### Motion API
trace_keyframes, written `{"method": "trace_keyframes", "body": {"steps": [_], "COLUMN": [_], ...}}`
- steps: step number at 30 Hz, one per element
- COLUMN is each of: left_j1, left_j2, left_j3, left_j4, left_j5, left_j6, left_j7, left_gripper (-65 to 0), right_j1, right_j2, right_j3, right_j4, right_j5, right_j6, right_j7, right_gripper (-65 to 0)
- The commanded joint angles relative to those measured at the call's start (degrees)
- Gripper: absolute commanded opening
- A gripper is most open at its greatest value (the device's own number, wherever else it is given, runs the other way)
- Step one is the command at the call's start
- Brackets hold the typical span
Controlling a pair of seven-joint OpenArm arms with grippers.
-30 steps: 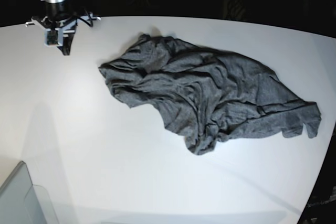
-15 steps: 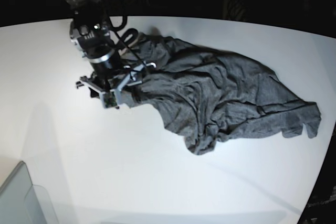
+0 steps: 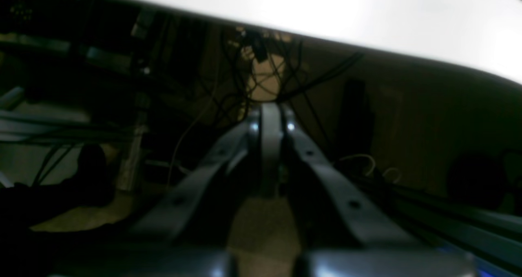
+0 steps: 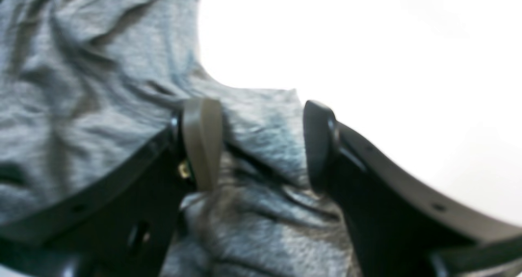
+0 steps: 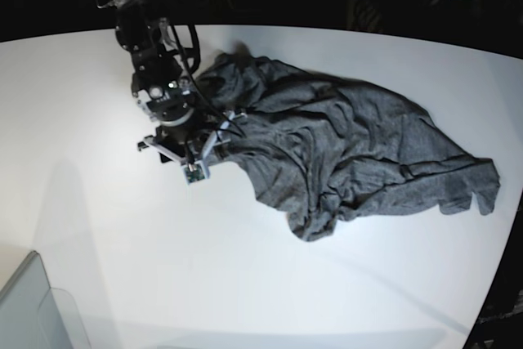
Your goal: Layout the t-shirt on the table in an organized manner, then fold the t-shirt properly
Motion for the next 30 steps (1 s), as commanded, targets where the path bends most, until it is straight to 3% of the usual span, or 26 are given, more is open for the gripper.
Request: {"method": "trace_keyframes", "body": {"steps": [1,10,13,18,23,30], "left_j1": [1.02,0.58,0.58,0.49,0.49,0.49], "left_j2": [-0.28,-0.28,-0.28,-0.28,-0.28,-0.28], "left_j3": [-0.37,-0.37,-0.37,-0.37,-0.37,-0.37], "left_j4": [0.36,0.36,0.36,0.54,0.63,0.71], "left_j5": [-0.19,-0.28,-0.36,-0.36,-0.36,-0.36], "left_j6": [0.27,0.27,0.27,0.27,0.27,0.27], "left_j7": [-1.04,-1.04,-1.04,-1.04,-1.04,-1.04], "left_gripper": [-65.0,-65.0,-65.0,-65.0,-65.0,-65.0], "right_j1": [0.73,1.61,1.7,1.52,-0.5,-3.31], "right_j2": [0.09,0.18,0.18,0.18,0.44,0.09], "right_j3": [0.11,-0.16,-0.16,0.11,0.72,6.79], "right_j4": [0.54,-3.77,-4.83,-4.56,2.47,13.72], "right_j5": [0.02,0.02,0.02,0.02,-0.07,0.02], "right_j6": [0.08,0.08,0.08,0.08,-0.01,-0.01], "right_j7": [1.27,2.14,2.14,1.97,1.79,1.44], "right_gripper": [-32.2,-33.9,-42.5,-65.0,-65.0,-65.0]}}
